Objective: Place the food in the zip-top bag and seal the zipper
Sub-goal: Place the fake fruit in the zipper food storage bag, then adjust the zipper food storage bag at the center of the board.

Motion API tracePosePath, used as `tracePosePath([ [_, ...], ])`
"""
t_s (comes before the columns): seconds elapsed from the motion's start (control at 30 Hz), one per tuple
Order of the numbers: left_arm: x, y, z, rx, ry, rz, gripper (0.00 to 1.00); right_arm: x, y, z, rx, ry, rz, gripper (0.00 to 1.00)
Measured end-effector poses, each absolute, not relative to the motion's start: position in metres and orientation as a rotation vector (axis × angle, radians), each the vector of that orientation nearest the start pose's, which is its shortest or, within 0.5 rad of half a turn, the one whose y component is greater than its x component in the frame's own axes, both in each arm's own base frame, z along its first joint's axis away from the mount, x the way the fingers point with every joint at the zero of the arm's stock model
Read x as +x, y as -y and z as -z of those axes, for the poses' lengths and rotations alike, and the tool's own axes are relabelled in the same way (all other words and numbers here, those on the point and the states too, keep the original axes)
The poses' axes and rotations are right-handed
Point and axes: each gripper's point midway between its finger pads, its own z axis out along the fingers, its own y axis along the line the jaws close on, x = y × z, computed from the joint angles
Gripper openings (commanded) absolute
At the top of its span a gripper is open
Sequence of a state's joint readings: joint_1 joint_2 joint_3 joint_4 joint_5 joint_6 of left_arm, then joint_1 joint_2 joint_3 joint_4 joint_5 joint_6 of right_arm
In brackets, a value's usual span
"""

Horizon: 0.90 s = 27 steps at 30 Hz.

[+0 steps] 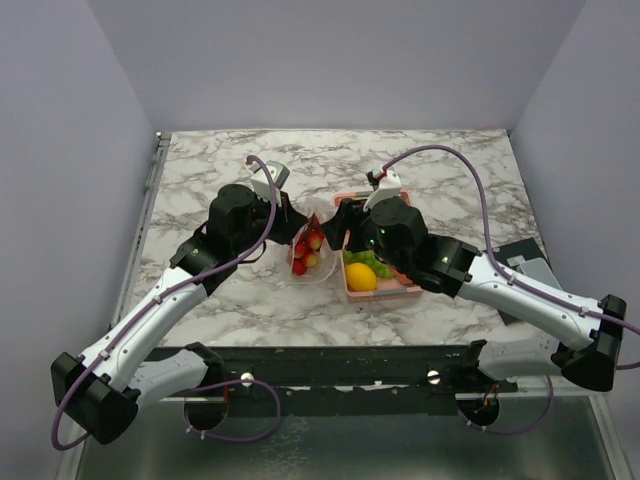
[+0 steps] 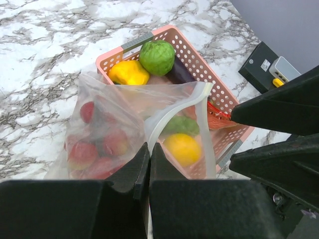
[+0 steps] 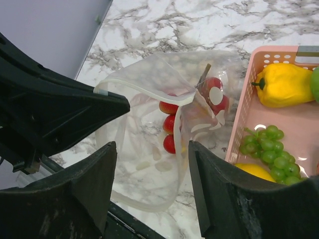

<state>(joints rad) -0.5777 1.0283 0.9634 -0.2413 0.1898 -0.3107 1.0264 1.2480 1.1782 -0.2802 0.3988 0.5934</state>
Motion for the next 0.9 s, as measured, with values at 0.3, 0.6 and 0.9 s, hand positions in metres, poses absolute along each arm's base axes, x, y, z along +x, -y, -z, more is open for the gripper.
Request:
tracePosePath([
  [0.3,0.271,0.230,-0.272,0.389,-1.909,0.778,0.00,0.239,-0.308,-0.246,-0.163,-2.047,-0.653,0.65],
  [0.6,0.273,0.228,-0.271,0.381,-1.912,0.774,0.00,0.231,-0.322,-0.213,-0.192,-2.138,-0.659,0.60],
  [0.9,0.275,0.224,-0.272,0.361,-1.906,0.755,0.00,0.220,-0.338,-0.182,-0.211,-2.216,-0.637,0.45],
])
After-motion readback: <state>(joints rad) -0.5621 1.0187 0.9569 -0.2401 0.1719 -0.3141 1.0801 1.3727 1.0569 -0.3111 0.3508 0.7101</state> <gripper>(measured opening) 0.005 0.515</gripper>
